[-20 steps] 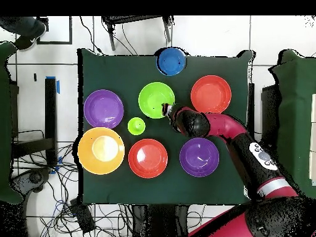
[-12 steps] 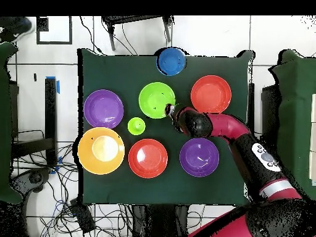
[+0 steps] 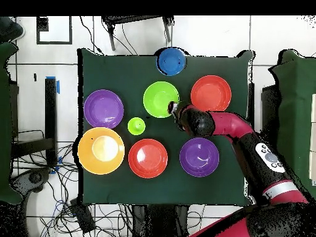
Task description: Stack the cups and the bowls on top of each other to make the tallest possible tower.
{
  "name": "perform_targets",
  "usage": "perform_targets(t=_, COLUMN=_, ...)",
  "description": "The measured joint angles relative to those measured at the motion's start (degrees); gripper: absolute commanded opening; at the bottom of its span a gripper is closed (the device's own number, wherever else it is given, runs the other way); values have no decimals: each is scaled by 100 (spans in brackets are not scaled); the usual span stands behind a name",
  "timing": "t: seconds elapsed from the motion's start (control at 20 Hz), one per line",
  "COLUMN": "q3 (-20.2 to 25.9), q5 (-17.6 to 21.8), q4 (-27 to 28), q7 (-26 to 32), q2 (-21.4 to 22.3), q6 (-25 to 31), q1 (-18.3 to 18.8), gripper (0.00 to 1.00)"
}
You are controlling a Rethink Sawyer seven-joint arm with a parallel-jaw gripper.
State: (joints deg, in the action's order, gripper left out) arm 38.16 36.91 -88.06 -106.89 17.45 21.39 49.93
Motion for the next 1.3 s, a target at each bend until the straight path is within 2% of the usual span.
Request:
perform_targets(t=0.4, q3=19, q5=-48, q4=-65, q7=1, q2=104, q6=33, q1=47, gripper=0)
perform_targets(t=0.6, q3=142, q5=-207, q4=-388, q7=1, q2=409, q6=267, q1=274, gripper=0)
perform_targets(t=0.85, q3=312, q5=-542, q4=-869, q7=1, q2=1005, q6=865, q1=650, gripper=0)
perform_targets(t=1.3, q3=682, q5=-1072, q4=-1309, q7=1, q2=1980, q6=2144, q1=1064, gripper=0)
